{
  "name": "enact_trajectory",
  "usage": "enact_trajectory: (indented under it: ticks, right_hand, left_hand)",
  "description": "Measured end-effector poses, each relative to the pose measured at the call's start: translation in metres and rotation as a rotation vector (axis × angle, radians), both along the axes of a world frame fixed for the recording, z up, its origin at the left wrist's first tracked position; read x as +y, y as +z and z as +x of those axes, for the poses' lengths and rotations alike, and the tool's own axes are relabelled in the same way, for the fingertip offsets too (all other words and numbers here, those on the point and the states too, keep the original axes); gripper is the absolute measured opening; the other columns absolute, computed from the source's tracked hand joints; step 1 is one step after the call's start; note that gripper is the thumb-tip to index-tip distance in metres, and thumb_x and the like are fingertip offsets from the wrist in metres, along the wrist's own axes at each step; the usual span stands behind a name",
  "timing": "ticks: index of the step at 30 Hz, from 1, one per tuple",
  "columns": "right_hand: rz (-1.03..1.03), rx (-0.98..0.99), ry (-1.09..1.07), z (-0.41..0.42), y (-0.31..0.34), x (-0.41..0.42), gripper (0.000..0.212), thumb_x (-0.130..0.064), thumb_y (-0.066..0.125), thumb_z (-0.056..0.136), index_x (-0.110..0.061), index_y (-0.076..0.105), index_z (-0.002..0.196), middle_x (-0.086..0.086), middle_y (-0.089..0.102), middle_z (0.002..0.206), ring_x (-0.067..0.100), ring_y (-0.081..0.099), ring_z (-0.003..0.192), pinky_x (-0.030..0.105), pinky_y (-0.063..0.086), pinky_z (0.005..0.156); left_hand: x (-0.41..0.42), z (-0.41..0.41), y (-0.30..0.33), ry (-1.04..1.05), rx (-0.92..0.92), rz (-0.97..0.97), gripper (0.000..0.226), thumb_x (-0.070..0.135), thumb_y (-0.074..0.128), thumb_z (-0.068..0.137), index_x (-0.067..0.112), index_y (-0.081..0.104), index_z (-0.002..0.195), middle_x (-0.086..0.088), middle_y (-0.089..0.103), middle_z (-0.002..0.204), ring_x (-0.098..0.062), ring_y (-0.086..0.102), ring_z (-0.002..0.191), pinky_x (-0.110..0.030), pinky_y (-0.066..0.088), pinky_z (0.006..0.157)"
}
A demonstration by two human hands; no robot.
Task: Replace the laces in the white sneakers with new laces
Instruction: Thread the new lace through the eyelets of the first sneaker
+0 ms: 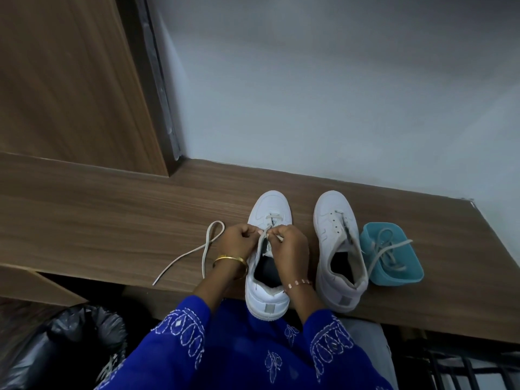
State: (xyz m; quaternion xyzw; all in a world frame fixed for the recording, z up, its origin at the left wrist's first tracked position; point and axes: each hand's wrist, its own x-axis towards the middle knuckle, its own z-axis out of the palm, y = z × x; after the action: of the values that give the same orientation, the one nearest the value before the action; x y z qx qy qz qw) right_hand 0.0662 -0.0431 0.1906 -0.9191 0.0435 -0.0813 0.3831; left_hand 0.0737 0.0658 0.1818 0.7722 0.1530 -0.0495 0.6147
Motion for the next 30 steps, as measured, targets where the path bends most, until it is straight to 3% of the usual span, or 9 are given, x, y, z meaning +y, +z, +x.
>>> enact_trajectory:
  ticks: [7,11,14,16,18,20,22,26,30]
  right_hand:
    - [-0.472,-0.231,0.020,-0.017,0.020,0.000,0.019,-0.010,0.079,0.062,-0.010,0.065,0.074,0.008,0.062,0.072,0.029,0.058,0.070,0.032,0.047,0.056]
    - [-0.462,-0.025,0.117,-0.026,0.011,-0.009,0.018,-0.024,0.058,0.087,-0.007,0.060,0.091,0.010,0.062,0.094,0.026,0.059,0.090,0.030,0.042,0.065]
    - [-0.396,0.024,0.113,-0.024,0.002,-0.017,0.027,-0.032,0.055,0.089,-0.006,0.057,0.097,0.010,0.062,0.097,0.024,0.059,0.094,0.028,0.039,0.070]
    - [-0.411,0.063,0.136,-0.023,0.003,-0.020,0.029,-0.034,0.055,0.089,-0.006,0.058,0.096,0.010,0.062,0.095,0.022,0.057,0.092,0.025,0.033,0.068]
    - [-0.419,0.113,0.162,-0.020,0.006,-0.025,0.027,-0.034,0.056,0.089,-0.007,0.059,0.089,0.009,0.061,0.087,0.020,0.053,0.082,0.023,0.029,0.064]
    - [-0.398,0.178,0.174,-0.014,0.012,-0.030,0.030,-0.033,0.061,0.086,-0.012,0.049,0.067,0.004,0.050,0.067,0.016,0.044,0.066,0.024,0.026,0.054]
    - [-0.377,0.264,0.202,-0.007,0.016,-0.034,0.047,-0.031,0.066,0.083,-0.015,0.033,0.053,-0.002,0.033,0.053,0.013,0.033,0.050,0.023,0.022,0.046]
    - [-0.347,0.339,0.267,0.002,0.020,-0.037,0.052,-0.028,0.071,0.079,-0.013,0.032,0.049,-0.001,0.031,0.048,0.009,0.030,0.045,0.020,0.025,0.045]
    - [-0.372,0.343,0.258,0.004,0.019,-0.031,0.050,-0.029,0.073,0.077,-0.011,0.033,0.053,-0.003,0.033,0.052,0.013,0.037,0.051,0.022,0.026,0.046]
  left_hand:
    - [0.000,0.003,-0.006,0.175,0.112,-0.238,0.022,0.002,0.057,0.083,0.012,0.061,0.064,-0.012,0.064,0.068,-0.028,0.062,0.069,-0.047,0.054,0.081]
    - [0.007,0.004,0.002,0.279,0.204,-0.589,0.024,0.008,0.036,0.097,0.011,0.048,0.077,-0.006,0.058,0.075,-0.012,0.064,0.051,-0.030,0.050,0.062]
    - [0.022,0.004,0.006,0.411,0.174,-0.925,0.030,0.010,0.024,0.100,0.006,0.046,0.079,-0.013,0.063,0.080,-0.022,0.066,0.068,-0.034,0.057,0.064]
    - [0.034,0.004,0.006,0.501,0.154,-1.091,0.036,0.011,0.020,0.100,0.002,0.046,0.077,-0.014,0.066,0.062,-0.024,0.061,0.072,-0.041,0.054,0.073]
    - [0.047,0.005,0.006,0.566,0.128,-1.096,0.037,0.011,0.020,0.099,0.009,0.042,0.068,-0.002,0.053,0.040,-0.015,0.053,0.052,-0.032,0.055,0.062]
    - [0.061,0.006,0.002,0.639,0.090,-0.957,0.034,0.008,0.024,0.095,0.017,0.034,0.064,0.005,0.037,0.034,-0.007,0.034,0.031,-0.015,0.038,0.039]
    - [0.077,0.009,-0.008,0.736,0.053,-0.732,0.032,0.008,0.031,0.094,0.019,0.036,0.064,0.001,0.037,0.041,-0.008,0.032,0.029,-0.011,0.029,0.036]
    - [0.084,0.004,-0.020,0.705,-0.004,-0.098,0.015,0.012,0.046,0.093,0.007,0.060,0.088,-0.020,0.061,0.086,-0.028,0.056,0.079,-0.041,0.048,0.077]
    - [0.048,-0.006,-0.014,0.200,-0.173,0.553,0.029,0.017,0.044,0.091,-0.003,0.062,0.102,-0.025,0.060,0.100,-0.040,0.055,0.096,-0.041,0.041,0.081]
